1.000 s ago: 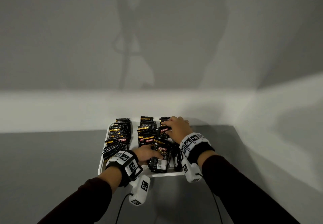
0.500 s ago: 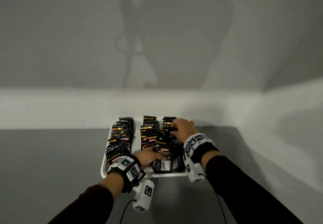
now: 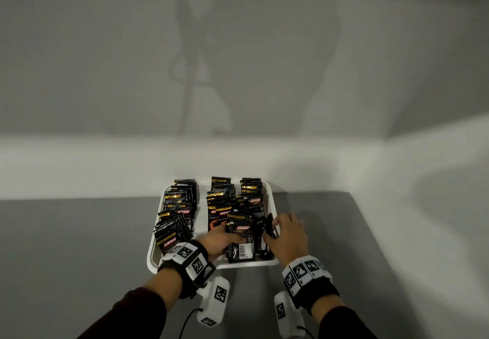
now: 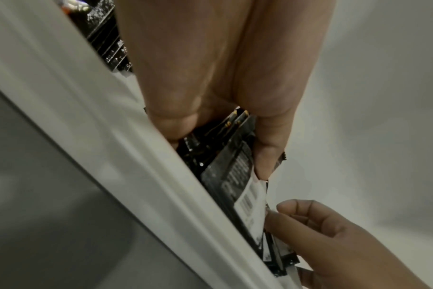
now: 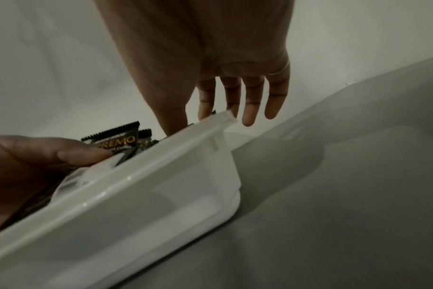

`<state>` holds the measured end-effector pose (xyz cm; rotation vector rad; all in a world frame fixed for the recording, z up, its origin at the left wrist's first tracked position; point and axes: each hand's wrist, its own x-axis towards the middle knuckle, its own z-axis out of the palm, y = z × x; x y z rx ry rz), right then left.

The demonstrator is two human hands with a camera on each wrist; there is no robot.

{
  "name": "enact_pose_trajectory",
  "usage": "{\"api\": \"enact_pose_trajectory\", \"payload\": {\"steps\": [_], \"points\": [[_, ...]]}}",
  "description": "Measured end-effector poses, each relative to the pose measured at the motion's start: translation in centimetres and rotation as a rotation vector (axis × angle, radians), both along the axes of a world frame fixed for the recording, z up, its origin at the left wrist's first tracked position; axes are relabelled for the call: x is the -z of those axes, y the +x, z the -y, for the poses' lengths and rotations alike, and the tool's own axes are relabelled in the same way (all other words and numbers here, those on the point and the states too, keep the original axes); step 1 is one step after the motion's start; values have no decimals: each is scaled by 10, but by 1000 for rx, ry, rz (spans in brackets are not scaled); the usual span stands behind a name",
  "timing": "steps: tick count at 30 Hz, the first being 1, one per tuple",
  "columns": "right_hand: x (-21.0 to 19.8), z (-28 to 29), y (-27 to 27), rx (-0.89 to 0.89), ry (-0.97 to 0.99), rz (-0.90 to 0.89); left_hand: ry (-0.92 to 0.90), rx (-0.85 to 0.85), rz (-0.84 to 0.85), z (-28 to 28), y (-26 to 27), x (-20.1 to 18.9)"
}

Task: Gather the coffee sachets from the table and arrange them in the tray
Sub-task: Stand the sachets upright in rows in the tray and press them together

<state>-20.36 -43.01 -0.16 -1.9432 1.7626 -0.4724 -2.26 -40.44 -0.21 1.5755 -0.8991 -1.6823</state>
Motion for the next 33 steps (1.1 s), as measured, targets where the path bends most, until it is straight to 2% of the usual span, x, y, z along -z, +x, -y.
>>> {"api": "enact_pose_trajectory", "payload": {"steps": [7,13,17,18,19,21,23,25,28,33], "points": [[7,3,2,-44,-28,-15,-211,-154,99,-11,21,-4],[11,4,3,-41,-32,-7,-172,-97,254,-11,32,5],[12,3,3,-39,-42,-15,-230,-66,587,-9,30,13],[12,3,3,-35,-42,-13,-240,-69,616,-9,29,14],[13,2,3,-31,-40,-13,-259,-88,599,-9,28,15],[13,2,3,-29,-36,-16,-255,-163,444,-10,25,12],[14,2,3,-33,-31,-18,-168,-189,273,-10,23,10],[13,2,3,-34,-29,-20,-55,-189,185,-9,23,11],[13,2,3,-30,-32,-21,-11,-164,182,-9,24,12],[12,1,3,-27,-48,-19,-74,-174,135,-11,27,6]]}}
